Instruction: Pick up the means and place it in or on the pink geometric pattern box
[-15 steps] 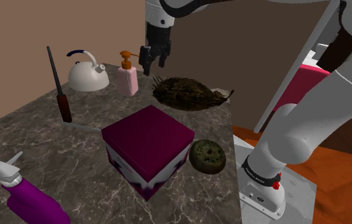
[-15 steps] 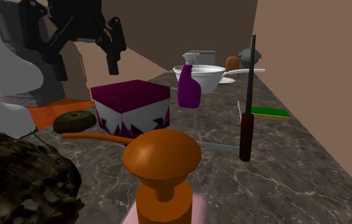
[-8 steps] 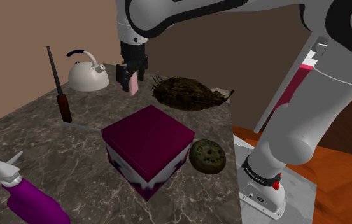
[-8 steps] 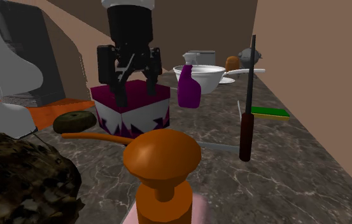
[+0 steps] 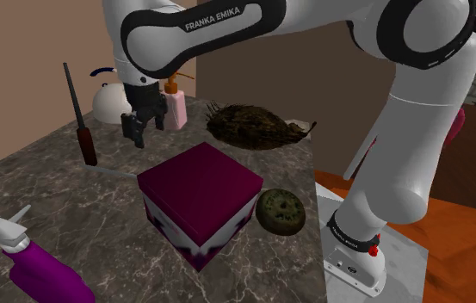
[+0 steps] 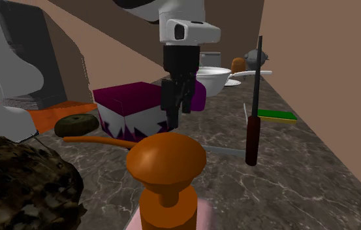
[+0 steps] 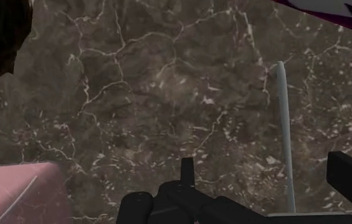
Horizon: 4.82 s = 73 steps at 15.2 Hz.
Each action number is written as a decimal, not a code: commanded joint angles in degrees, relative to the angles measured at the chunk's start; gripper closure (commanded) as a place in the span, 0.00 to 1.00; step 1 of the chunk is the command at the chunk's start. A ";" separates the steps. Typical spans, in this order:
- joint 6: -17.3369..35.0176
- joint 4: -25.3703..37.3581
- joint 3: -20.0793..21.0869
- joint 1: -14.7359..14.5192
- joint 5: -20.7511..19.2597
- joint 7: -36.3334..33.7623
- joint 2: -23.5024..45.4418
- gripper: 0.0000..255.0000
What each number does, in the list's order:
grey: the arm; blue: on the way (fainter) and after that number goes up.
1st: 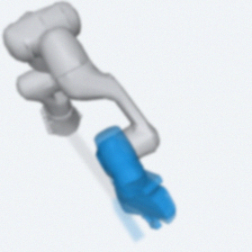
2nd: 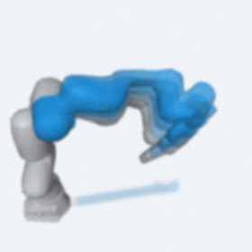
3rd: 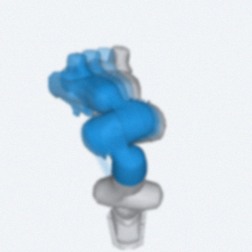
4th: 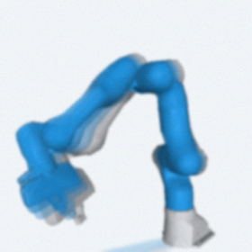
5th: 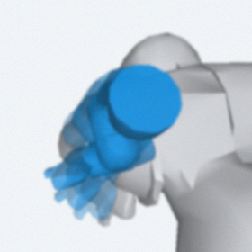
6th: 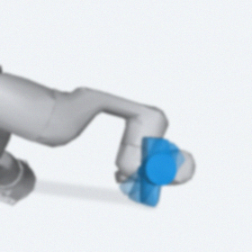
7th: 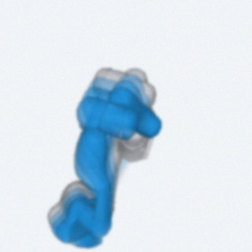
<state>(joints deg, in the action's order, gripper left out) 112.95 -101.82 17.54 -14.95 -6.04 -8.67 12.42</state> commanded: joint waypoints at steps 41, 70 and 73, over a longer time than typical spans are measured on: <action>-3.06 12.17 1.74 -4.79 -3.17 -0.29 12.38 1.00; -25.43 34.55 2.36 -6.58 -2.70 0.86 12.23 1.00; -28.32 38.41 2.35 -7.13 -3.01 0.91 13.20 1.00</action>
<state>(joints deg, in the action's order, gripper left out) 85.76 -65.06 19.91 -21.84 -8.88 -7.79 25.07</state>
